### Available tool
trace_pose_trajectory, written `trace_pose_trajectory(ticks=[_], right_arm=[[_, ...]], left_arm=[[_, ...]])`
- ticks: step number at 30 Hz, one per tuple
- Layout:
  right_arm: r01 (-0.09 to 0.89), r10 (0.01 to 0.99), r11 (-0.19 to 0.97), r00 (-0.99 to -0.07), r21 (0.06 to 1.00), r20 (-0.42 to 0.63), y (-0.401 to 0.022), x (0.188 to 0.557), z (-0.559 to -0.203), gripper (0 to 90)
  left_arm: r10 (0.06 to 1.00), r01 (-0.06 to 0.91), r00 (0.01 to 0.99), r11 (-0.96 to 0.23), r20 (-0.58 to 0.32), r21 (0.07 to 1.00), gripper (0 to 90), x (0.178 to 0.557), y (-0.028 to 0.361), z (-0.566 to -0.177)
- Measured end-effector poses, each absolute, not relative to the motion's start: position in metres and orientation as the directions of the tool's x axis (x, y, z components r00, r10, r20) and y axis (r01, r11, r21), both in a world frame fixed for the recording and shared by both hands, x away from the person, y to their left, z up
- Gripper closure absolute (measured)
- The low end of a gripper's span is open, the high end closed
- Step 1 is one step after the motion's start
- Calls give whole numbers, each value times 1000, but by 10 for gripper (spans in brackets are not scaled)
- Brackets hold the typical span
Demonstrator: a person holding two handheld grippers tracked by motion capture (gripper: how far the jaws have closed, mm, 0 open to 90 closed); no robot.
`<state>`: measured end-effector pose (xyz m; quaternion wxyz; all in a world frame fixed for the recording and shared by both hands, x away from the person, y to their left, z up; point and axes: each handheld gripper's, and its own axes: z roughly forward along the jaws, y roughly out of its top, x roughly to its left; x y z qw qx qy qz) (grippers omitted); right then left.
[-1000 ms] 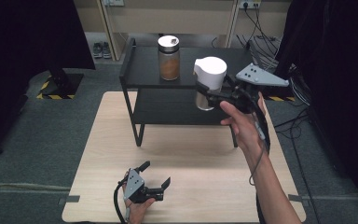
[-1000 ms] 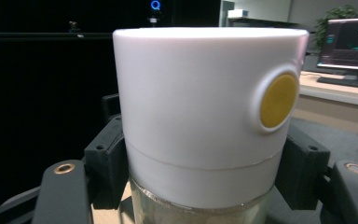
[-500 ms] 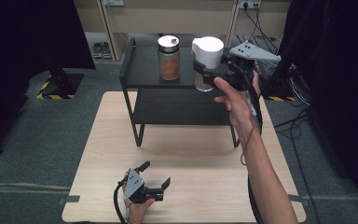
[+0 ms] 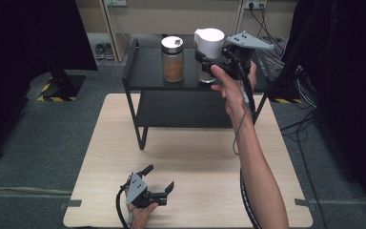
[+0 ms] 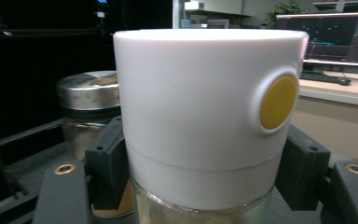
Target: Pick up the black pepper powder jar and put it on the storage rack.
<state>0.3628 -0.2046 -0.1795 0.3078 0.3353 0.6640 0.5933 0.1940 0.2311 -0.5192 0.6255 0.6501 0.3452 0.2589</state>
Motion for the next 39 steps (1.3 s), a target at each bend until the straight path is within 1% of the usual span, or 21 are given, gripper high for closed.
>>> trace_pose_trajectory(ticks=[3, 11, 20, 22, 24, 28, 29, 32, 35, 39], right_arm=[[83, 818, 83, -575, 993, -20, -202, 368, -180, 309], [88, 830, 64, -557, 994, -4, -199, 378, -186, 309], [87, 836, 62, -549, 994, -4, -195, 378, -188, 307], [85, 831, 80, -555, 993, -20, -195, 378, -186, 304], [84, 838, 79, -546, 993, -20, -194, 376, -186, 268], [88, 846, 35, -532, 995, 18, -196, 372, -187, 137], [81, 843, 35, -538, 996, 14, -197, 371, -187, 102], [64, 840, 42, -542, 997, 0, -199, 365, -185, 46], [65, 829, 34, -559, 997, 8, -203, 360, -185, 30], [62, 804, -3, -594, 998, 39, -213, 354, -189, 6]], left_arm=[[772, 125, 628, 22, -96, 992, 11, 194, 231, -519], [771, 124, 629, 23, -97, 992, 11, 194, 231, -519], [771, 124, 629, 23, -96, 992, 11, 194, 231, -520], [771, 124, 629, 23, -96, 992, 11, 194, 231, -520], [771, 124, 629, 23, -96, 992, 12, 194, 231, -520], [772, 124, 628, 25, -98, 992, 11, 194, 231, -520], [772, 124, 627, 25, -98, 992, 11, 194, 231, -520], [773, 124, 627, 24, -97, 992, 11, 194, 231, -520], [775, 124, 624, 25, -98, 992, 11, 194, 231, -520], [775, 125, 624, 25, -98, 992, 11, 194, 231, -520]])
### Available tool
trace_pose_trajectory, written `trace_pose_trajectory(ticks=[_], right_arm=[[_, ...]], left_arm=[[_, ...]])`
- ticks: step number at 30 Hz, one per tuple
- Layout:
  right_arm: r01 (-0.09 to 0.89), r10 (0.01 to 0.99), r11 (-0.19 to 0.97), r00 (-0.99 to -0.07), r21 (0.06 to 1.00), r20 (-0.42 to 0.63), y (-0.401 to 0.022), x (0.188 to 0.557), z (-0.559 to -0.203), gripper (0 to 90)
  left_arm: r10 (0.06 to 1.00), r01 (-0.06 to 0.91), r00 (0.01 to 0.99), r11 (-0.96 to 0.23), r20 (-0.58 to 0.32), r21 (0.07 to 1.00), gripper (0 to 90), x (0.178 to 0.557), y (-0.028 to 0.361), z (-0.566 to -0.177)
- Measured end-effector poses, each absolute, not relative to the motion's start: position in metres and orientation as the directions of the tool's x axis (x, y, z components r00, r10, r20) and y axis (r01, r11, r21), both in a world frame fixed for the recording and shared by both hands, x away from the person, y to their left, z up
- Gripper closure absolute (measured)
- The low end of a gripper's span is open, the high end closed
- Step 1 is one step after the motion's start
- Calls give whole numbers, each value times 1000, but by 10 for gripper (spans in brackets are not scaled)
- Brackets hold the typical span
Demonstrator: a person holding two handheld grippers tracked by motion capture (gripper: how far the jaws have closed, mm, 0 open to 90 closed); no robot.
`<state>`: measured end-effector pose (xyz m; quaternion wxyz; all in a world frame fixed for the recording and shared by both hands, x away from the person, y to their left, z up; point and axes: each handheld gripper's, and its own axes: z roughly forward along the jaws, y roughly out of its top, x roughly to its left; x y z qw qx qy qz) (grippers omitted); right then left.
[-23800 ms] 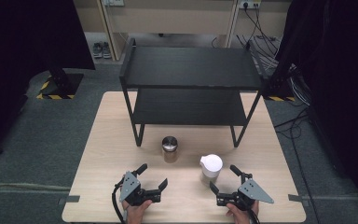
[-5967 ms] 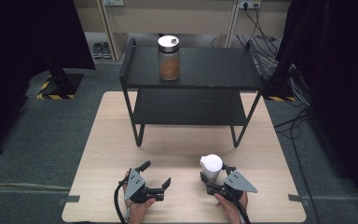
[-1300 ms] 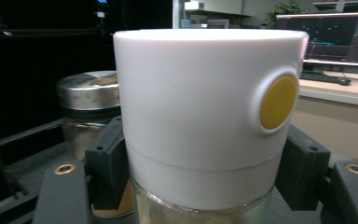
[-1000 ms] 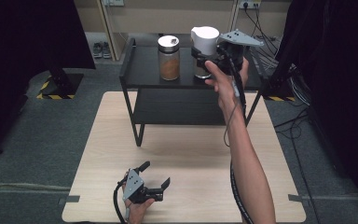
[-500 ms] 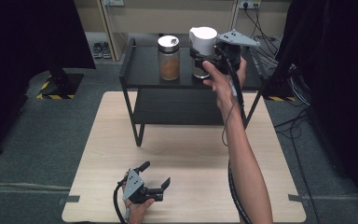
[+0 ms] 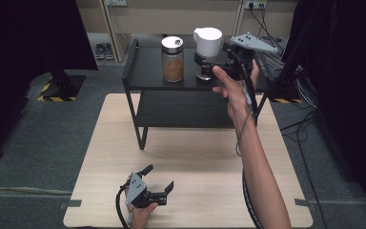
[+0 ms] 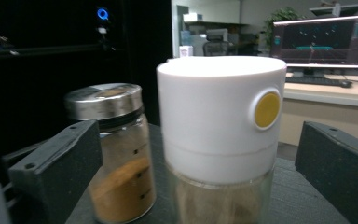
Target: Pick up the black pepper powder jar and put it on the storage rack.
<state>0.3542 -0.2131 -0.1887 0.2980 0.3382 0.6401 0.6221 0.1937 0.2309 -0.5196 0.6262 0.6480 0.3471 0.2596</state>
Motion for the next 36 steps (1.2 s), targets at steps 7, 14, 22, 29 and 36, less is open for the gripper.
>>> trace_pose_trajectory(ticks=[7, 14, 22, 29, 36], right_arm=[[44, 776, -13, -629, 999, 37, -229, 340, -197, 4], [33, 765, -35, -643, 999, 48, -237, 326, -204, 4], [18, 744, -17, -668, 1000, 25, -246, 310, -215, 4], [3, 729, -3, -685, 1000, 4, -252, 297, -229, 4], [-16, 717, 22, -697, 1000, -27, -255, 285, -240, 4]], left_arm=[[776, 124, 622, 30, -101, 992, 11, 194, 231, -520], [775, 122, 623, 30, -100, 992, 11, 193, 231, -520], [775, 123, 624, 32, -102, 992, 11, 194, 231, -520], [774, 119, 624, 35, -103, 992, 9, 193, 231, -521], [775, 120, 621, 54, -117, 991, 3, 193, 233, -522]])
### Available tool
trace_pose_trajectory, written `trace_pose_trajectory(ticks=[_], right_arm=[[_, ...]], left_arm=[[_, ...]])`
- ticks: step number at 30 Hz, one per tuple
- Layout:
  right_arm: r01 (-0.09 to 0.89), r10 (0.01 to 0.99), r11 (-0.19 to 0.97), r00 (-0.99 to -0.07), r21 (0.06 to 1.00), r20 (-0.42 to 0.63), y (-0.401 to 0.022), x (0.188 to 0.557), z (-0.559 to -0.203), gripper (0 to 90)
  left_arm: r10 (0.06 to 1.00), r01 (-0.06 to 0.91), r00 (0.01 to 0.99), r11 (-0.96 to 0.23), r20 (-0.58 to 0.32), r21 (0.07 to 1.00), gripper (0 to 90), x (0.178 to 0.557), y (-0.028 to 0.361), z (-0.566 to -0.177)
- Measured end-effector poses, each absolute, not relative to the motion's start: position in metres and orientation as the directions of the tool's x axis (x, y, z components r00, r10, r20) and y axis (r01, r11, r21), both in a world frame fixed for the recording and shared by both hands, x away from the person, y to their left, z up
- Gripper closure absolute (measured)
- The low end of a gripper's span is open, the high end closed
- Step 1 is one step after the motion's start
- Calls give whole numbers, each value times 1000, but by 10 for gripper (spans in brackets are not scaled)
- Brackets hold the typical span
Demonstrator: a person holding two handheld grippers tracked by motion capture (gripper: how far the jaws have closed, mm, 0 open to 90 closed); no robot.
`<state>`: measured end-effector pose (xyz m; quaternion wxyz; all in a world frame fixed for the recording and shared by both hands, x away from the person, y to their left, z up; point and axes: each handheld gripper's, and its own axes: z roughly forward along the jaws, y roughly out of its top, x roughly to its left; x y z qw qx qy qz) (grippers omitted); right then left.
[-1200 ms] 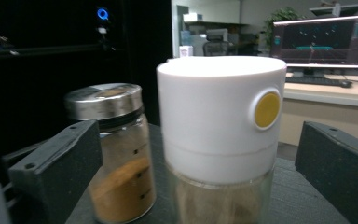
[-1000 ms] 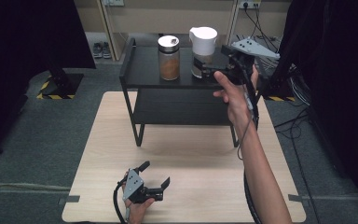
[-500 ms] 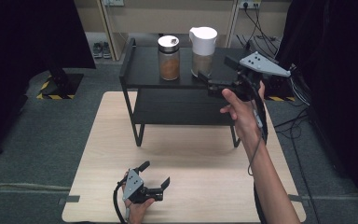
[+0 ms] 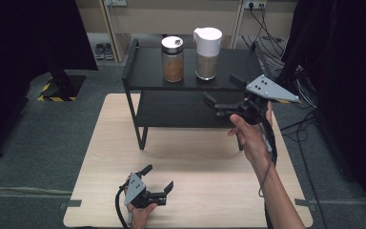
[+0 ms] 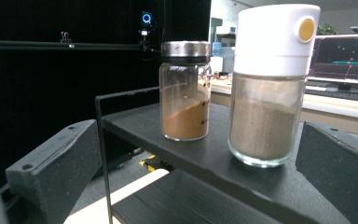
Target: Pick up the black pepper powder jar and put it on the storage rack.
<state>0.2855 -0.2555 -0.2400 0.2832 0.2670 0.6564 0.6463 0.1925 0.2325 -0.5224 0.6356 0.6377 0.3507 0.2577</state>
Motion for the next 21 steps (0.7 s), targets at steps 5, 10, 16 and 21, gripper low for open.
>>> trace_pose_trajectory(ticks=[5, 10, 16, 21], right_arm=[[-21, 709, 11, -705, 1000, -23, -258, 278, -251, 4], [-14, 708, -3, -707, 1000, -8, -260, 271, -265, 5], [-10, 697, 10, -717, 1000, -14, -266, 264, -287, 4], [6, 694, 22, -720, 1000, -11, -269, 256, -310, 4]], left_arm=[[773, 119, 623, 57, -119, 991, 3, 193, 233, -523], [772, 119, 624, 56, -119, 991, 3, 193, 233, -523], [773, 122, 623, 54, -119, 991, 3, 194, 233, -522], [774, 121, 623, 52, -117, 991, 3, 194, 233, -522]])
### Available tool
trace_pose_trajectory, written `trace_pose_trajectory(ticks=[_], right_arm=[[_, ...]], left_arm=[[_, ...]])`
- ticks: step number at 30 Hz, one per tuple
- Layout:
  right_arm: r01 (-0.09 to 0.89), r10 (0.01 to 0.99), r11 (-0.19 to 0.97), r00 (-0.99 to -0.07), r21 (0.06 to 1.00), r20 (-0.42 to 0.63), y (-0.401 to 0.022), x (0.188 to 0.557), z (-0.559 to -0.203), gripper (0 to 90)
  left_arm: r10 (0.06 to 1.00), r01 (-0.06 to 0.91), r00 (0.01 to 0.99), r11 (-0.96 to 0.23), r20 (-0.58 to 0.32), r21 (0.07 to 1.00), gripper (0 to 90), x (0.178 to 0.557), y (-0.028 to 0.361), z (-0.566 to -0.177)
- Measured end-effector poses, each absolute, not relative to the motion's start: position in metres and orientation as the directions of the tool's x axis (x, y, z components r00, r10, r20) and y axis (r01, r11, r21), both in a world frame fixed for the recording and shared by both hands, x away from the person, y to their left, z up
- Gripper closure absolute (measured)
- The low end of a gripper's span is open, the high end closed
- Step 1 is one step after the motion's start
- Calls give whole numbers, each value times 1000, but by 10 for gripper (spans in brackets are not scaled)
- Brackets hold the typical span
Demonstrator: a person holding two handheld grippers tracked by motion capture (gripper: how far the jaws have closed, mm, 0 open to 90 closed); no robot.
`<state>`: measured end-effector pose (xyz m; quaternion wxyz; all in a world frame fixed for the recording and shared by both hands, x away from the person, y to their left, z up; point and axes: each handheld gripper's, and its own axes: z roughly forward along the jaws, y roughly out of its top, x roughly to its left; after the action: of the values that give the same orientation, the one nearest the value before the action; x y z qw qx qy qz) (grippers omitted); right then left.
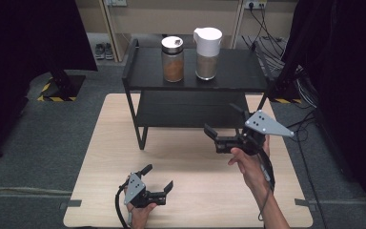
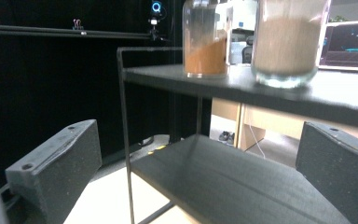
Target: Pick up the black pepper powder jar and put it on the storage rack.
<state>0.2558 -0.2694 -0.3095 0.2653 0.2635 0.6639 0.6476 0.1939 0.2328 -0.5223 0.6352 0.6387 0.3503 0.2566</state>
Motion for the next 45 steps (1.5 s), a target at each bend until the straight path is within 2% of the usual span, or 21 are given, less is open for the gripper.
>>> trace_pose_trajectory(ticks=[8, 23, 45], right_arm=[[15, 695, 28, -719, 999, -9, -274, 247, -337, 4], [27, 693, 59, -720, 998, -21, -271, 232, -368, 4], [85, 719, 43, -695, 995, 28, -280, 207, -429, 4]], left_arm=[[776, 127, 620, 49, -118, 991, 3, 194, 232, -521], [777, 129, 619, 48, -118, 990, 3, 194, 231, -521], [772, 123, 626, 38, -107, 992, 3, 194, 231, -521]])
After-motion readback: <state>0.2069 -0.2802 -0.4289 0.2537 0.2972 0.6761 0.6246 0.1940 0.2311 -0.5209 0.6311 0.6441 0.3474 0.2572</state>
